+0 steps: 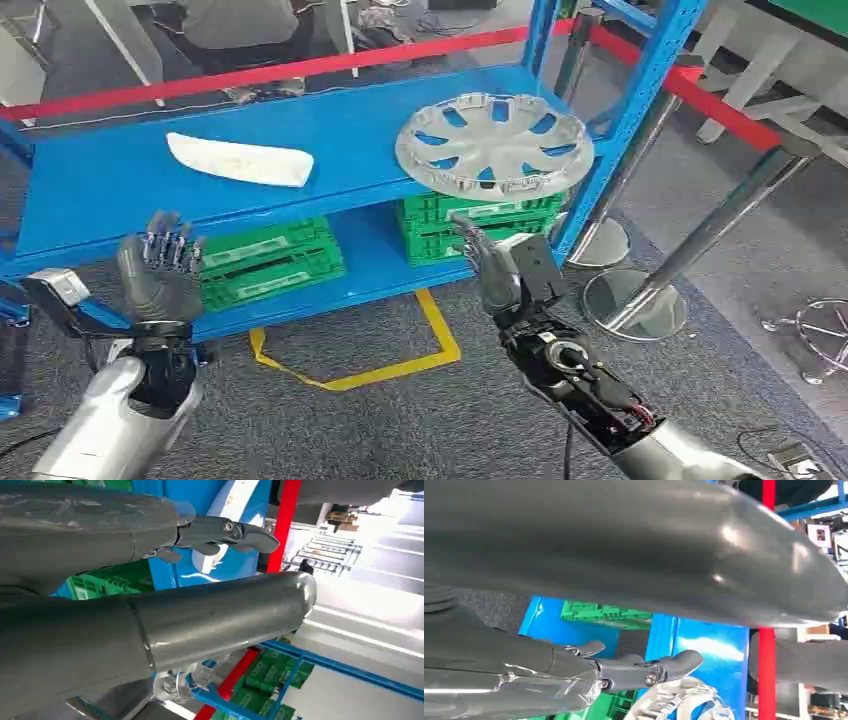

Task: Take the parts from the cabinet and place them on the table.

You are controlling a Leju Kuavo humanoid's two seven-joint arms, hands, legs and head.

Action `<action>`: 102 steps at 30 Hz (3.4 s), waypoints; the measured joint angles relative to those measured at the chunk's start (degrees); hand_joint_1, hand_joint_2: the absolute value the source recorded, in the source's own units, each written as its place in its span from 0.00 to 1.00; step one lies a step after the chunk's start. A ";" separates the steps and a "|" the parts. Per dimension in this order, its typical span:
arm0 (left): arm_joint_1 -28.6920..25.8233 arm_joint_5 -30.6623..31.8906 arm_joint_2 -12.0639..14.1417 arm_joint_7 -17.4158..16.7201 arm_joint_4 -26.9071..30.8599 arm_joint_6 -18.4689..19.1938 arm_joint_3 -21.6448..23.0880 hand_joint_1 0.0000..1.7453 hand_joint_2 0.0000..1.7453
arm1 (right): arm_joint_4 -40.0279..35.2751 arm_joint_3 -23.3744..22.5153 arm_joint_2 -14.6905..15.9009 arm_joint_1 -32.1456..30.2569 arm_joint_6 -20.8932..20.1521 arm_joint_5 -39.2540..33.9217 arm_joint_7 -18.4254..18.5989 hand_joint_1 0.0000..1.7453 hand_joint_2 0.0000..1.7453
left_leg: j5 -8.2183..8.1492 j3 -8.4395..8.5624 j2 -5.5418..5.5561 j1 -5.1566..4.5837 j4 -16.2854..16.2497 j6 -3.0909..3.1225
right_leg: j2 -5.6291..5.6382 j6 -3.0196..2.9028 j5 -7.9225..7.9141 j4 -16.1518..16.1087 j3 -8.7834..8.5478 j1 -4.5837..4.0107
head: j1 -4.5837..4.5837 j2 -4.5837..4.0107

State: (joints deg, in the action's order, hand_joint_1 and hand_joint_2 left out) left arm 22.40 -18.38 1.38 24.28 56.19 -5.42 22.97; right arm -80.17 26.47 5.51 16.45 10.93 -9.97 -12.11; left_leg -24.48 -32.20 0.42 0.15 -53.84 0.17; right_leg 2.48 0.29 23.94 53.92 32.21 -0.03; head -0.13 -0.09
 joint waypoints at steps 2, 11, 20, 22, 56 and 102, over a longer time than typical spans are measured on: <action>0.00 -0.02 0.04 0.00 0.00 0.11 0.00 0.00 0.00 | 0.00 -0.15 0.00 0.02 0.00 0.02 -0.07 0.00 0.00 | 0.00 0.00 0.00 0.00 0.00 0.00 | 0.00 0.00 0.00 0.00 0.00 0.00 | 0.00 0.00; 0.42 -0.20 0.11 0.09 0.00 0.26 0.00 0.00 0.00 | -0.04 -1.79 0.31 0.82 0.42 0.33 0.57 0.00 0.00 | 0.50 1.21 -0.56 0.42 1.69 1.10 | -0.76 0.80 0.36 0.31 0.05 0.03 | -0.20 0.00; 0.55 -0.66 0.11 0.13 -0.20 0.59 0.00 0.00 0.00 | 0.33 -4.02 1.75 1.71 -0.96 0.81 1.95 0.00 0.00 | -2.05 3.32 -1.06 2.05 0.47 -0.98 | -3.00 4.19 -3.12 2.26 3.11 2.87 | 1.38 0.00; 0.66 -0.72 0.17 0.17 -0.26 0.61 0.00 0.00 0.00 | 0.50 -4.28 1.77 2.02 -1.16 1.09 2.08 0.00 0.00 | -2.47 2.61 -0.96 1.43 -0.45 -1.85 | -2.70 2.64 -1.26 1.87 2.59 2.38 | 1.99 0.00; 0.61 -1.16 0.22 0.33 -0.46 0.66 0.00 0.00 0.00 | 1.92 -5.09 2.30 3.31 -6.10 3.48 5.12 0.00 0.00 | -0.45 -0.11 -0.16 -0.29 -0.57 -0.56 | -2.01 -0.20 0.06 1.06 0.82 1.08 | 0.46 0.00; -0.02 0.02 0.37 -0.87 -0.04 1.29 0.00 0.00 0.00 | 3.67 -6.64 3.83 6.12 -8.50 5.48 8.50 0.00 0.00 | 2.52 -2.68 -0.03 0.20 -0.05 0.58 | -1.42 0.76 2.93 0.46 -1.89 0.49 | -1.90 0.00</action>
State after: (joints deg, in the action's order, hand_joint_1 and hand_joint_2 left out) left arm 22.37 -18.36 1.75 23.41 56.15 -4.13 22.97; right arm -76.50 19.83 9.33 22.56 2.43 -4.48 -3.61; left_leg -21.95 -34.88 0.39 0.35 -53.89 0.76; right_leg 1.06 1.05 26.87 54.39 30.32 0.46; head -2.03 -0.09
